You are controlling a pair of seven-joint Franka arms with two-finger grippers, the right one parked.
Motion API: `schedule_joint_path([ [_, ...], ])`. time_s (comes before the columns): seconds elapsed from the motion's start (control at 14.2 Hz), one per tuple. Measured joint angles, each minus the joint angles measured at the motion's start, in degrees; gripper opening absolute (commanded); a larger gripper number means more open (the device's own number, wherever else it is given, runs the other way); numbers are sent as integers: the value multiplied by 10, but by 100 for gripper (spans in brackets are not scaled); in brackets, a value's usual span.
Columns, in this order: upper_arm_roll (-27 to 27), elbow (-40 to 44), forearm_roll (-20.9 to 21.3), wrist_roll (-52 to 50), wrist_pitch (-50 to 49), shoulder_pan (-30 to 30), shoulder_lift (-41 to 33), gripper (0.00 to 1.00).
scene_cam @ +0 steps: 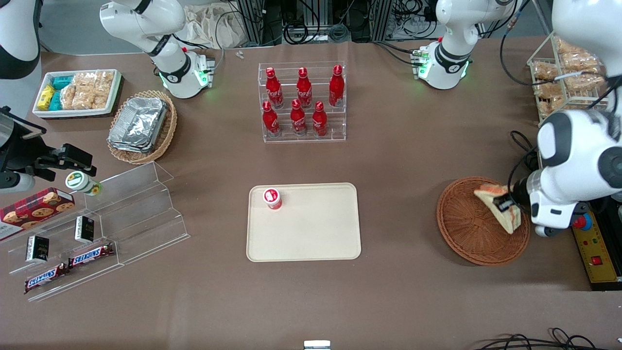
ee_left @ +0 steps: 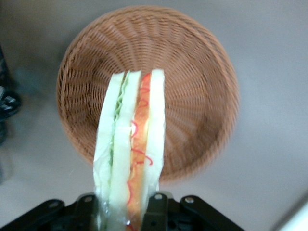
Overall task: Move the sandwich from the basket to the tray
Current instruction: 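Close the left gripper on the sandwich and lift it from the basket, then carry the sandwich over the cream tray and lower it onto the tray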
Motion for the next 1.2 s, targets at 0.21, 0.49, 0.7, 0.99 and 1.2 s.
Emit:
schedule_joint_path([
  [0.21,-92,42,-1,37,-48,-3,-7,0],
  [0.49,-184,39,-2,11,44,-59,60,0],
  [0.7,-185,49,4,-14,122,-120,139,0],
  [0.99,-183,103,63,-80,180,-176,234,0],
  [1.2,-176,118,140,-141,231,-200,280,36],
])
